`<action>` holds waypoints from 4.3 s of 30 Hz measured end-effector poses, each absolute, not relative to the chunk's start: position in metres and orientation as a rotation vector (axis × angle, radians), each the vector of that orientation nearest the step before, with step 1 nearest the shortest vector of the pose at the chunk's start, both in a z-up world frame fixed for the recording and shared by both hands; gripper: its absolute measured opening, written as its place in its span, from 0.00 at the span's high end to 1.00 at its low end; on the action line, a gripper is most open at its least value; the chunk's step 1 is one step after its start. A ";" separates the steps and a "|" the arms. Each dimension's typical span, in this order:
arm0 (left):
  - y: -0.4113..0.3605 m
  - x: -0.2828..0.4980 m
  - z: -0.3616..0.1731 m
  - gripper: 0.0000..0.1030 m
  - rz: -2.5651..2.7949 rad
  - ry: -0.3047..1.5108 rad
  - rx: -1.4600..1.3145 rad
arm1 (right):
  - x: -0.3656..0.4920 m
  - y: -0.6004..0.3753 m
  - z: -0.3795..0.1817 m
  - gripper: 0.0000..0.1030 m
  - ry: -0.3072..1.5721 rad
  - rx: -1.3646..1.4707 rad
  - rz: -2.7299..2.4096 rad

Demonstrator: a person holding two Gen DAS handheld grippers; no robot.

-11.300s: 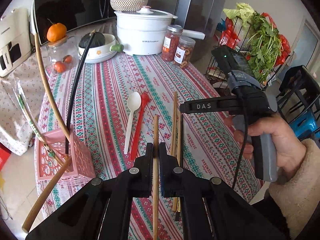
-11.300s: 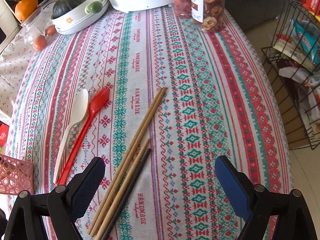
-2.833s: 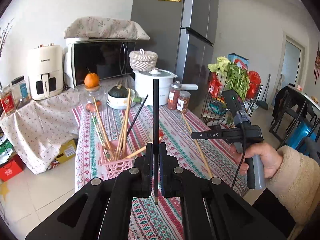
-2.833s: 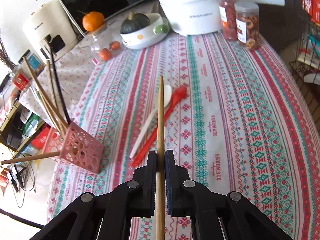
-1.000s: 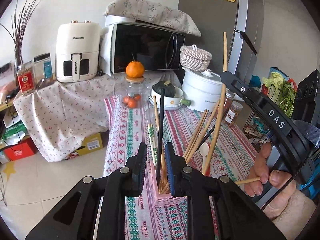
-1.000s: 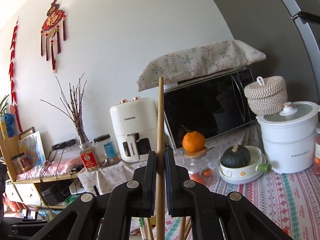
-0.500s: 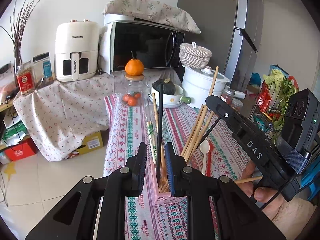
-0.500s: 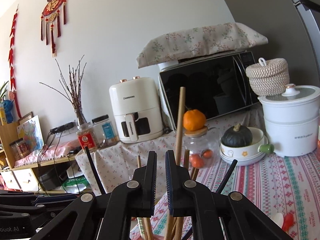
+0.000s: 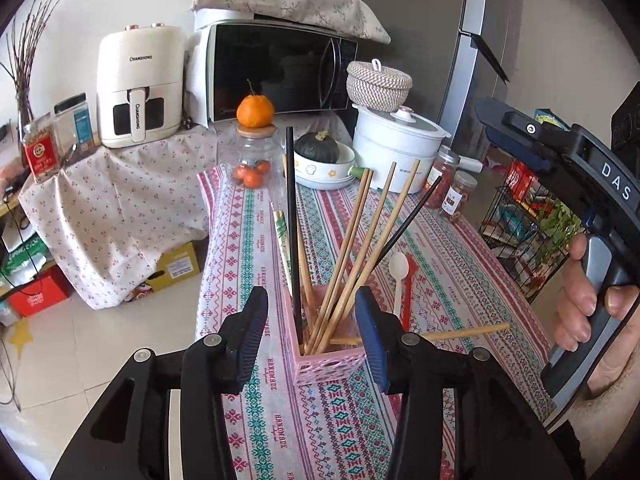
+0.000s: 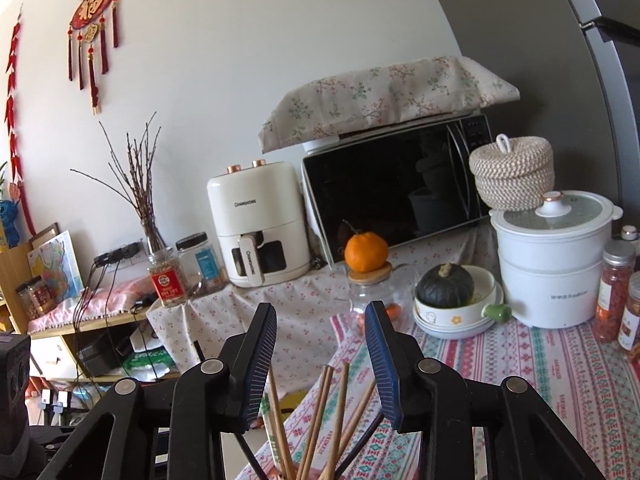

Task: Organize utensils
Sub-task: 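Lower both chopsticks into the pink basket and open both grippers, then move both grippers over the white and red spoons on the cloth, then close the left gripper on the white plastic spoon's handle, then lift the white spoon off the cloth with the left gripper, then close the right gripper on the red plastic spoon's handle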

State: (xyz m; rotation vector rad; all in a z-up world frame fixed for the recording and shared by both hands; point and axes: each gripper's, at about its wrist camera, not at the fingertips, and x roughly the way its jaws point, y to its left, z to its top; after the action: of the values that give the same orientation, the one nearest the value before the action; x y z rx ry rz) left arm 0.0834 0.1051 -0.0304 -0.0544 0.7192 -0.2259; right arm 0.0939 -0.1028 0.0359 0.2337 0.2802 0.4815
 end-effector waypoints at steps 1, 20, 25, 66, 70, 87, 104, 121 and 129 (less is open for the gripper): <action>0.104 0.082 -0.032 0.45 -0.225 0.733 -0.056 | 0.094 -0.109 0.038 0.48 0.303 0.237 0.473; 0.061 0.033 -0.069 0.21 -0.309 0.884 -0.048 | 0.095 -0.225 -0.032 0.21 0.716 0.340 0.193; 0.015 0.018 -0.090 0.21 -0.389 0.954 0.046 | 0.104 -0.242 -0.053 0.21 0.865 0.340 0.129; -0.123 0.290 -0.174 0.61 -0.129 1.156 0.077 | 0.135 -0.332 -0.115 0.21 1.161 0.252 -0.030; -0.122 0.290 -0.176 0.61 -0.144 1.160 0.053 | 0.136 -0.332 -0.117 0.21 1.166 0.252 -0.032; -0.138 0.240 -0.124 0.63 -0.248 0.998 0.026 | 0.140 -0.331 -0.121 0.21 1.179 0.248 -0.037; -0.114 0.076 0.035 0.63 -0.534 0.654 -0.003 | 0.127 -0.317 -0.120 0.21 1.199 0.252 -0.023; 0.066 0.056 0.052 0.63 -0.424 0.426 -0.311 | 0.188 -0.236 -0.137 0.25 1.220 0.251 0.094; 0.123 0.075 0.032 0.63 -0.408 0.424 -0.427 | 0.253 -0.190 -0.163 0.43 1.222 0.283 0.105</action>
State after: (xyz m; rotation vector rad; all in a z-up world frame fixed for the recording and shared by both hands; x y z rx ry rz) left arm 0.0751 0.1226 0.0320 -0.4272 0.4239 -0.4083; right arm 0.2533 -0.1905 -0.1629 0.2832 1.2223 0.1055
